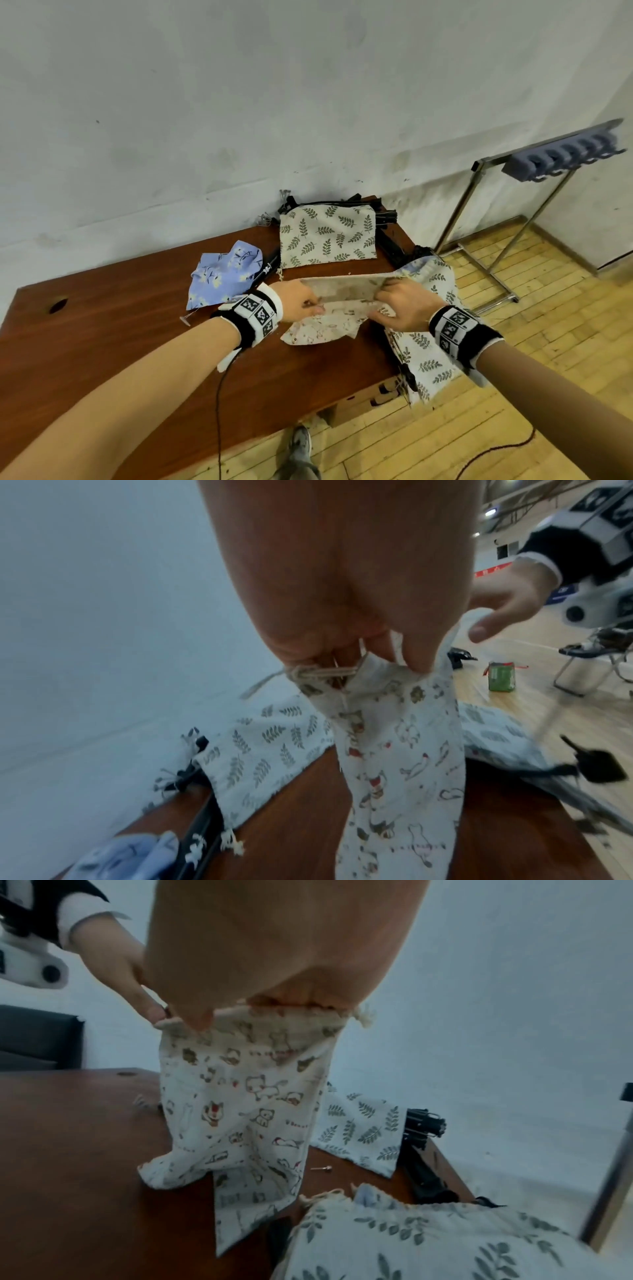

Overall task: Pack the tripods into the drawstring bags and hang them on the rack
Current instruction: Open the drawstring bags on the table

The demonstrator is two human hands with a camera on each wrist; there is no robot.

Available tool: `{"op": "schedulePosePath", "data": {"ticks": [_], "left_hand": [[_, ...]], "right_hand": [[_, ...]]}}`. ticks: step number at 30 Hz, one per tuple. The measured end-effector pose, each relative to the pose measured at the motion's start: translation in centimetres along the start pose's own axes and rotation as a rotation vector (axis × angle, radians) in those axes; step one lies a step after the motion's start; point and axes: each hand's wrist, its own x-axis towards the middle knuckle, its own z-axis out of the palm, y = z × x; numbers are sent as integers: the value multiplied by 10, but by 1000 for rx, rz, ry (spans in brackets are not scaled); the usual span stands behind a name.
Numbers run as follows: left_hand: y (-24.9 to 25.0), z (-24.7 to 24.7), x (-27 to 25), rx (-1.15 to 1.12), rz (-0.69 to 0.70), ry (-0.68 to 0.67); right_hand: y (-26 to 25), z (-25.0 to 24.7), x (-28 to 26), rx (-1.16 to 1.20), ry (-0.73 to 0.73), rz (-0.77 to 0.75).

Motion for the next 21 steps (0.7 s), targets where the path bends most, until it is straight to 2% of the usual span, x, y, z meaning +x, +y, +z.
{"op": "schedulePosePath", "data": {"ticks": [3, 6, 10, 15, 17, 21], "left_hand": [[3, -25, -2, -60, 6, 83], [15, -46, -5, -148, 55, 209], [46, -67, -4, -286, 155, 418], [108, -91, 3, -396, 273, 639], [132, -96, 11, -354, 308, 623], [176, -86, 30, -445, 445, 271]], "right_hand": [[15, -17, -16, -13, 243, -93], [35, -38, -38, -84, 435, -47], [55, -69, -77, -258, 516, 140], [76, -116, -134, -249, 673, 441], [85, -131, -159, -279, 723, 514], [102, -138, -189, -380, 706, 670]]}}
